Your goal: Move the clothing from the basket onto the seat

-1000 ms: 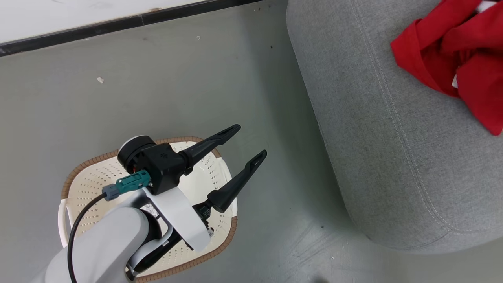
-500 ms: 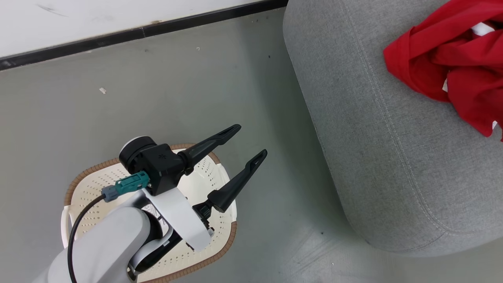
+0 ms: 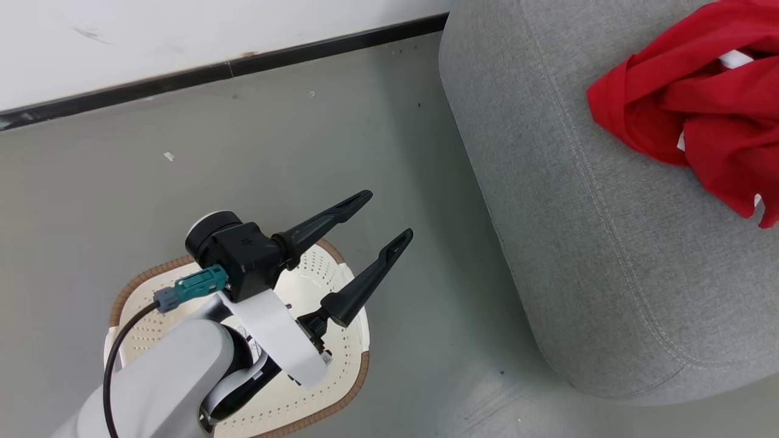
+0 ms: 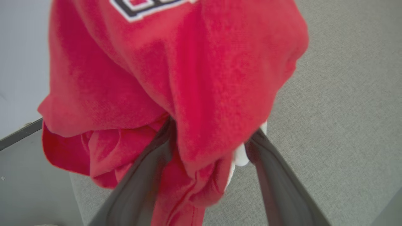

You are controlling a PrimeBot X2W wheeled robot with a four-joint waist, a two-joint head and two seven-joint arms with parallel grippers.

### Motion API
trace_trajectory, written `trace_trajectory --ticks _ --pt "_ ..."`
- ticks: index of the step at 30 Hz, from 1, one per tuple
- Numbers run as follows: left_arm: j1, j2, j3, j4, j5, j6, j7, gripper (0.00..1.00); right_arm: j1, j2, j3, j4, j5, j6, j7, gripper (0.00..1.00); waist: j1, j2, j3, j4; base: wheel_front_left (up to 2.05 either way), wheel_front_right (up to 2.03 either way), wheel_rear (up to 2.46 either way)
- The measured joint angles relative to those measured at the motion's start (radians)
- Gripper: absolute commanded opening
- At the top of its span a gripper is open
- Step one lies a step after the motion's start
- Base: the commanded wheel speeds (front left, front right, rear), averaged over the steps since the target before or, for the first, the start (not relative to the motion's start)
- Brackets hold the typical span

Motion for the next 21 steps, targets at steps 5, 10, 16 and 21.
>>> trace_trajectory --ticks 5,10,16,21 --pt "0.000 -0.002 0.001 0.011 -0.001 0.000 -0.015 1.00 0.012 0.000 0.002 0.014 0.019 0.000 0.020 1.00 0.0000 0.0000 -0.021 0.000 0.00 0.00 0.00" --pt "0.002 -0.009 0.001 0.027 -0.010 0.000 -0.026 1.00 0.046 -0.021 0.043 0.007 0.008 0.000 0.029 1.00 0.0000 0.0000 -0.045 -0.003 0.00 0.00 0.00" --pt "0.017 -0.012 0.001 0.044 -0.018 0.000 -0.040 1.00 0.085 -0.028 0.064 -0.019 0.023 0.000 0.029 1.00 0.0000 0.0000 -0.079 -0.011 0.00 0.00 0.00" --pt "0.035 -0.013 0.008 0.062 -0.026 0.000 -0.052 1.00 0.119 -0.058 0.074 -0.068 0.035 0.000 -0.006 1.00 0.0000 0.0000 -0.108 -0.018 0.00 0.00 0.00"
